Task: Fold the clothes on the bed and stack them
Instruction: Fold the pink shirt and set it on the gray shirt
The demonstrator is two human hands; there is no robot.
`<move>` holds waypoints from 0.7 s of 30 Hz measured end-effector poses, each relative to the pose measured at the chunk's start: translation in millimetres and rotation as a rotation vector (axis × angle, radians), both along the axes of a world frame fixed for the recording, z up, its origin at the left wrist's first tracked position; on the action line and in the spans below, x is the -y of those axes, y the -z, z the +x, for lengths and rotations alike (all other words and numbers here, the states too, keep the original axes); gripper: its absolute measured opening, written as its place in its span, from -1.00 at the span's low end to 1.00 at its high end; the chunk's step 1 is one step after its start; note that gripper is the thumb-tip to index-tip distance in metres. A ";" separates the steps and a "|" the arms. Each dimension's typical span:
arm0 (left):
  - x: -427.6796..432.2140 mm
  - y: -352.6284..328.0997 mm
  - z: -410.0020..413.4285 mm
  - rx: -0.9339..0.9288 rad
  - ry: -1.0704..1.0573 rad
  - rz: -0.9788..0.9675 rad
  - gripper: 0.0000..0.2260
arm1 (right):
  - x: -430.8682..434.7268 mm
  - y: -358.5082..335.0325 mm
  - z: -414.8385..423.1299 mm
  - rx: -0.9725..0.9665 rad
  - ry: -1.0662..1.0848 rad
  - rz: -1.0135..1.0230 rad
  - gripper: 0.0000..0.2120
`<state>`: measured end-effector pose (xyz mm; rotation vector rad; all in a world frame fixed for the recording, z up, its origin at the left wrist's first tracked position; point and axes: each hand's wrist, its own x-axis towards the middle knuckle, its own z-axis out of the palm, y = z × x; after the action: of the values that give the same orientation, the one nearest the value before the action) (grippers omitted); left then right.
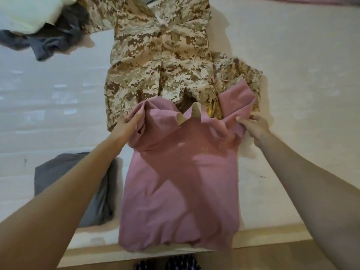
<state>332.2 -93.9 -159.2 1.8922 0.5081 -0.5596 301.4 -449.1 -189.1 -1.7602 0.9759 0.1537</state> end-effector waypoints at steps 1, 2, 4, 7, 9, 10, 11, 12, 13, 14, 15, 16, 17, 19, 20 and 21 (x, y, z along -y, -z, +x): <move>1.1 2.3 -1.7 -0.036 -0.005 0.006 -0.66 | -1.6 2.0 -0.9 -0.012 0.010 -0.025 -0.63; 0.4 5.9 -3.0 -0.054 -0.020 0.016 -0.43 | -2.1 3.2 -1.6 -0.022 0.020 -0.040 -0.57; 0.3 10.3 -3.3 -0.067 -0.150 0.023 -0.17 | -2.1 2.3 -1.8 -0.032 0.058 0.007 -0.46; 0.2 10.7 -5.3 -0.145 -0.253 0.020 -0.34 | -0.7 0.7 1.5 -0.088 0.121 0.142 -0.60; 2.2 10.8 -9.1 -0.032 -0.221 0.068 -0.64 | 0.0 -1.7 -1.0 -0.105 0.166 0.156 -0.91; 3.8 7.8 -12.3 0.063 -0.224 0.082 -0.78 | 1.0 -3.8 -4.4 -0.070 0.204 0.149 -0.83; 5.4 2.8 -17.0 0.147 -0.243 0.075 -0.91 | 1.6 -7.2 -8.9 -0.004 0.257 0.164 -0.76; 6.0 -4.4 -22.6 0.224 -0.274 0.038 -0.99 | 1.9 -13.5 -14.9 0.074 0.320 0.212 -0.75; 4.9 -10.8 -29.7 0.299 -0.331 -0.013 -0.92 | 2.4 -19.8 -22.7 0.142 0.383 0.276 -0.76; 2.3 -18.9 -36.6 0.348 -0.429 -0.075 -0.88 | 4.0 -25.8 -31.3 0.197 0.446 0.351 -0.79; -2.3 -27.1 -42.3 0.371 -0.552 -0.141 -0.85 | 6.9 -30.1 -41.3 0.221 0.500 0.408 -0.82; -11.0 -35.4 -47.4 0.360 -0.657 -0.199 -0.86 | 10.7 -34.3 -52.0 0.207 0.518 0.436 -0.86; -21.4 -40.0 -51.1 0.321 -0.726 -0.292 -0.87 | 15.1 -37.9 -62.6 0.167 0.504 0.434 -0.88; -40.8 -51.3 -58.7 0.151 -0.759 -0.556 -0.82 | 23.6 -42.6 -79.4 0.105 0.473 0.408 -0.89; -47.8 -56.3 -62.5 0.060 -0.736 -0.663 -0.74 | 28.4 -44.5 -84.4 0.106 0.492 0.408 -0.89; -53.9 -57.9 -65.4 0.000 -0.723 -0.742 -0.68 | 32.5 -46.0 -86.6 0.115 0.525 0.428 -0.90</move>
<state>266.8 -40.0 -101.3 0.9118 0.7987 -0.2076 214.9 -481.6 -143.1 -1.0745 1.1858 -0.0715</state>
